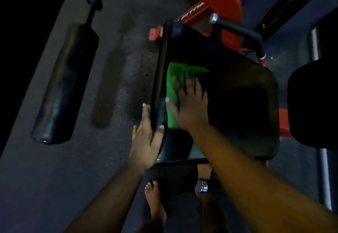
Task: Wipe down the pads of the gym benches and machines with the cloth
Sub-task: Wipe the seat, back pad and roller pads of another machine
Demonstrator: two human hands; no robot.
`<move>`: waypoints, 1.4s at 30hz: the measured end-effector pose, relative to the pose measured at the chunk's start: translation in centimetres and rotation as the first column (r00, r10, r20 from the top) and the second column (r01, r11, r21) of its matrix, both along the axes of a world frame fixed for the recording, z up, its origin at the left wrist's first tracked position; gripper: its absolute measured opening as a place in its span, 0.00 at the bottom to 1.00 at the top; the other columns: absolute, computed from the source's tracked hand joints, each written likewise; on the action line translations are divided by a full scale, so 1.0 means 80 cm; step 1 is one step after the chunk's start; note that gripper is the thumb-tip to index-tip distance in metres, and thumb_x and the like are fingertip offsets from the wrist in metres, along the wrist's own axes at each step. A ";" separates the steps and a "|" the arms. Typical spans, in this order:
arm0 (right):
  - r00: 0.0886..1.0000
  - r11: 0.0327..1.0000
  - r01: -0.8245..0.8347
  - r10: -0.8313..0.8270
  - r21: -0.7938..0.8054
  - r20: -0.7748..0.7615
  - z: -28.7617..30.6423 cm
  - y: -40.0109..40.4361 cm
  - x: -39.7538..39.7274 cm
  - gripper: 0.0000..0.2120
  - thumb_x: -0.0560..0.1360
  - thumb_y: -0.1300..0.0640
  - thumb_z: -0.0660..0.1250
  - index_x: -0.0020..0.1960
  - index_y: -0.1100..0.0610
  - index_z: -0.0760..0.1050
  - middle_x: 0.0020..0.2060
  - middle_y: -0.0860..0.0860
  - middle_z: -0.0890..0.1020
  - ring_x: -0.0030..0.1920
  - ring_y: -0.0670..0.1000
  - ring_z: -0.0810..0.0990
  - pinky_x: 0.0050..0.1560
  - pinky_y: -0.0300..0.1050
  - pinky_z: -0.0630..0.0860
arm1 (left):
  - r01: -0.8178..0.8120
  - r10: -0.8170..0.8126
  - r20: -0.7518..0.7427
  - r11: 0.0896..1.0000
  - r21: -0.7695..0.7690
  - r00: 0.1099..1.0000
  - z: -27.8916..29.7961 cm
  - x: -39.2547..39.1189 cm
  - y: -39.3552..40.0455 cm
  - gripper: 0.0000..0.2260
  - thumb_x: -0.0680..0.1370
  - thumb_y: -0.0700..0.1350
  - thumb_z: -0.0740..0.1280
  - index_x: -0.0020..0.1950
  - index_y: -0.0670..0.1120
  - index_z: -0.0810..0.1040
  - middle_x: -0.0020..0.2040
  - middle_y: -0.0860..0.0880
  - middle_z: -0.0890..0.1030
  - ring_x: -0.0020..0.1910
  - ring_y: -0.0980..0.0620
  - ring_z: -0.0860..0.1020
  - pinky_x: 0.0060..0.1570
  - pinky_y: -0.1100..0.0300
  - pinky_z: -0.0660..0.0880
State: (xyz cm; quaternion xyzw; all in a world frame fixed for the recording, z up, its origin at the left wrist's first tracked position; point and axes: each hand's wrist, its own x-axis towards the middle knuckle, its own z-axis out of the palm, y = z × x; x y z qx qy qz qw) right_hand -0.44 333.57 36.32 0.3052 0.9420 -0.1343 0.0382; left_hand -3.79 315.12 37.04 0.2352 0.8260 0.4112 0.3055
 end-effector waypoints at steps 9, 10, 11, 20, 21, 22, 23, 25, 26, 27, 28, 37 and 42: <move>0.724 0.717 -0.690 0.681 0.101 0.111 0.009 -0.030 -0.024 0.30 0.70 0.37 0.53 0.63 0.49 0.81 0.70 0.52 0.77 0.76 0.60 0.66 0.75 0.68 0.51 | -0.129 0.116 -0.112 0.984 -0.120 0.987 0.016 -0.004 -0.029 0.35 0.77 0.65 0.48 0.82 0.57 0.41 0.82 0.62 0.45 0.80 0.63 0.45 0.79 0.41 0.43; 0.735 0.725 -0.678 0.662 0.120 0.150 0.009 -0.009 -0.058 0.30 0.71 0.36 0.52 0.61 0.48 0.81 0.68 0.51 0.78 0.76 0.60 0.66 0.74 0.70 0.51 | -0.138 0.123 -0.119 0.981 -0.136 0.985 0.012 -0.006 -0.030 0.35 0.78 0.65 0.48 0.82 0.58 0.41 0.82 0.62 0.44 0.80 0.63 0.44 0.79 0.41 0.42; 0.766 0.761 -0.638 0.612 0.115 0.197 0.014 0.005 -0.080 0.30 0.71 0.34 0.52 0.61 0.47 0.81 0.68 0.50 0.77 0.77 0.59 0.63 0.74 0.72 0.50 | -0.147 0.131 -0.118 0.979 -0.144 0.984 0.011 -0.010 -0.027 0.34 0.79 0.64 0.49 0.82 0.58 0.41 0.82 0.63 0.44 0.80 0.63 0.44 0.79 0.41 0.42; 0.647 0.647 -0.762 0.762 0.023 0.023 0.009 -0.066 0.060 0.27 0.71 0.35 0.60 0.65 0.46 0.79 0.74 0.49 0.73 0.81 0.57 0.57 0.78 0.69 0.49 | -0.198 0.190 -0.061 0.966 -0.169 0.980 0.017 -0.007 -0.020 0.34 0.79 0.63 0.50 0.83 0.57 0.46 0.82 0.62 0.45 0.79 0.65 0.46 0.79 0.38 0.45; 0.651 0.649 -0.758 0.759 0.058 0.021 0.007 -0.041 0.039 0.29 0.71 0.34 0.59 0.67 0.44 0.77 0.75 0.49 0.71 0.80 0.57 0.57 0.77 0.69 0.48 | -0.202 0.192 -0.072 0.966 -0.162 0.979 0.016 -0.009 -0.015 0.34 0.78 0.65 0.49 0.83 0.57 0.46 0.82 0.62 0.45 0.79 0.65 0.46 0.79 0.38 0.46; 0.667 0.661 -0.743 0.744 0.102 0.032 0.005 -0.011 0.010 0.30 0.71 0.34 0.57 0.70 0.43 0.74 0.76 0.49 0.70 0.80 0.57 0.58 0.77 0.69 0.48 | -0.204 0.191 -0.090 0.967 -0.156 0.977 0.013 -0.014 -0.006 0.35 0.77 0.66 0.49 0.83 0.57 0.47 0.82 0.61 0.46 0.79 0.64 0.47 0.79 0.38 0.46; 0.699 0.687 -0.712 0.714 0.145 0.048 0.003 0.017 -0.024 0.31 0.71 0.33 0.55 0.72 0.41 0.72 0.77 0.48 0.69 0.80 0.57 0.58 0.76 0.70 0.49 | -0.200 0.184 -0.113 0.967 -0.158 0.976 0.011 -0.019 0.001 0.36 0.77 0.66 0.48 0.83 0.56 0.47 0.83 0.61 0.47 0.80 0.63 0.47 0.79 0.38 0.47; 0.762 0.748 -0.646 0.643 0.154 0.073 0.003 0.067 -0.089 0.31 0.71 0.33 0.55 0.71 0.39 0.73 0.77 0.46 0.68 0.80 0.55 0.57 0.76 0.70 0.51 | -0.175 0.148 -0.161 0.969 -0.173 0.976 0.005 -0.032 0.024 0.35 0.78 0.66 0.47 0.83 0.56 0.46 0.83 0.59 0.47 0.81 0.61 0.47 0.79 0.39 0.47; 0.797 0.785 -0.603 0.601 0.143 0.060 0.003 0.080 -0.112 0.30 0.71 0.33 0.56 0.70 0.39 0.74 0.76 0.46 0.68 0.81 0.54 0.57 0.76 0.70 0.51 | -0.168 0.136 -0.178 0.968 -0.184 0.975 0.005 -0.038 0.037 0.35 0.78 0.65 0.48 0.83 0.56 0.46 0.83 0.58 0.46 0.81 0.60 0.47 0.78 0.38 0.47; 0.833 0.824 -0.553 0.552 0.126 0.045 0.003 0.088 -0.127 0.29 0.71 0.34 0.57 0.69 0.40 0.75 0.76 0.46 0.68 0.81 0.54 0.57 0.76 0.69 0.51 | -0.168 0.133 -0.187 0.967 -0.189 0.973 0.006 -0.045 0.052 0.34 0.79 0.64 0.49 0.83 0.55 0.46 0.83 0.58 0.46 0.81 0.59 0.47 0.78 0.38 0.46; 0.864 0.857 -0.502 0.502 0.114 0.029 0.002 0.085 -0.129 0.28 0.71 0.34 0.58 0.68 0.40 0.76 0.76 0.46 0.68 0.80 0.54 0.57 0.76 0.69 0.51 | -0.170 0.134 -0.190 0.967 -0.191 0.973 0.008 -0.050 0.065 0.34 0.79 0.63 0.50 0.83 0.55 0.46 0.83 0.57 0.46 0.81 0.58 0.48 0.78 0.38 0.46; 0.805 0.811 -0.578 0.585 0.094 -0.099 -0.008 0.109 -0.097 0.30 0.72 0.37 0.58 0.73 0.41 0.70 0.79 0.48 0.65 0.81 0.57 0.55 0.75 0.72 0.52 | -0.243 0.209 -0.234 0.962 -0.127 0.950 0.007 -0.089 0.122 0.34 0.78 0.62 0.50 0.83 0.53 0.50 0.83 0.57 0.47 0.81 0.59 0.48 0.78 0.36 0.48; 0.960 0.963 -0.264 0.267 0.052 -0.081 -0.014 0.221 -0.231 0.32 0.71 0.37 0.54 0.74 0.41 0.71 0.79 0.50 0.65 0.79 0.60 0.60 0.72 0.71 0.60 | -0.138 0.046 -0.359 0.962 -0.235 0.932 0.001 -0.136 0.191 0.35 0.77 0.63 0.47 0.83 0.52 0.47 0.84 0.53 0.46 0.82 0.55 0.48 0.76 0.34 0.49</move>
